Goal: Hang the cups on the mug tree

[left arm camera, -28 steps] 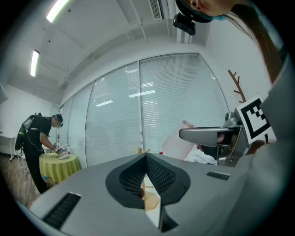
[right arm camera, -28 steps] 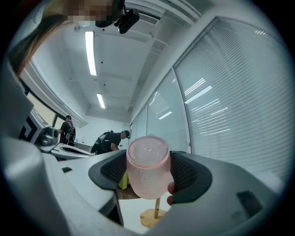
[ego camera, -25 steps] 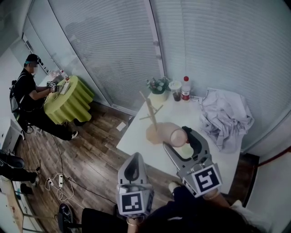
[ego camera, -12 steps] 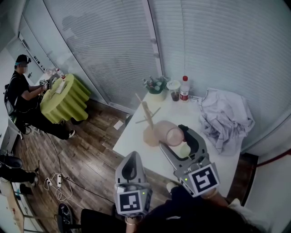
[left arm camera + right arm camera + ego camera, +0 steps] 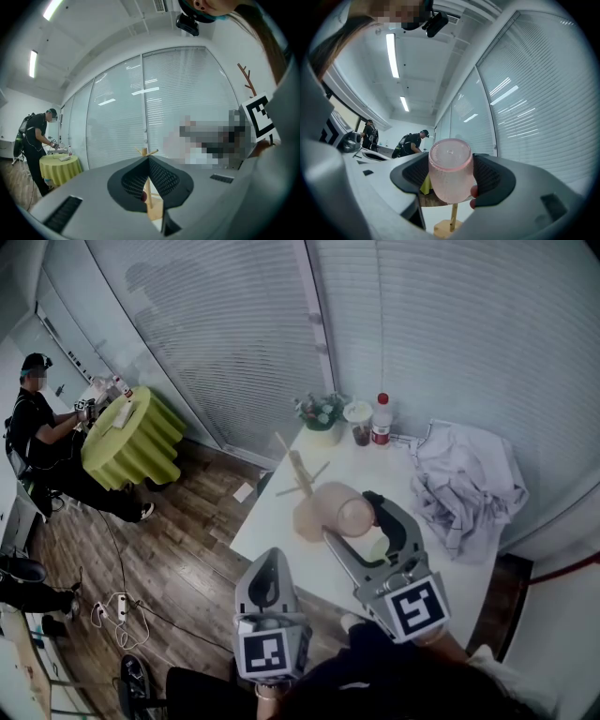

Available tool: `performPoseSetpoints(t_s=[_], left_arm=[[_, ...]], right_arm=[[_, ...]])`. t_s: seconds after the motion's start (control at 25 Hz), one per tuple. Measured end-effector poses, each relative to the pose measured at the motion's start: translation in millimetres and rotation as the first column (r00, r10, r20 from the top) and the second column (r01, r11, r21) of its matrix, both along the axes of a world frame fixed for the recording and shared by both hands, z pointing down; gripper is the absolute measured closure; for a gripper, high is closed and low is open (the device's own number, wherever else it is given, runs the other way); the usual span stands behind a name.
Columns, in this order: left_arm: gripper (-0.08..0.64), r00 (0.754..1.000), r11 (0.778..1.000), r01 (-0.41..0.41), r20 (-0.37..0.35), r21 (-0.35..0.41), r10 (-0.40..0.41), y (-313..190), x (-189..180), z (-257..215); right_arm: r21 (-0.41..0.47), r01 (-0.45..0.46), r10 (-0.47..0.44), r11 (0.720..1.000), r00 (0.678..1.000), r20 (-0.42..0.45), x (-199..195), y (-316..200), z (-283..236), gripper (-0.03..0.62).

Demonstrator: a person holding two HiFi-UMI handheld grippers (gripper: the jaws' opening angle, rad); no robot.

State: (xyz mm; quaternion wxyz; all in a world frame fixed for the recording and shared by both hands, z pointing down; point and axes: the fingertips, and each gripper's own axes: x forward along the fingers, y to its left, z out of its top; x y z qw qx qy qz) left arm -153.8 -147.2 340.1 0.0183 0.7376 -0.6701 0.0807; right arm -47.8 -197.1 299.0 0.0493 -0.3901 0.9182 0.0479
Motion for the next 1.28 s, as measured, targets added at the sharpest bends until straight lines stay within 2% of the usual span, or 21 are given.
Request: performPoseSetpoints(t_s=[0.68,1.28], left_arm=[[0.561,0.999,0.999,0.025,0.025,-0.025,-0.024,-15.9,-9.2,7.2],[0.561,1.0,0.999,0.009,0.028,-0.053,-0.007,-22.9,-4.6,14.8]], right_arm=[[-0.027,0.031,-0.031,0.999,0.999,0.025,-10.6,-23.0,11.9,0.295],[-0.059,0.033,-0.031,0.998,0.999,0.035,-12.7,-32.4,21.2,0.295]])
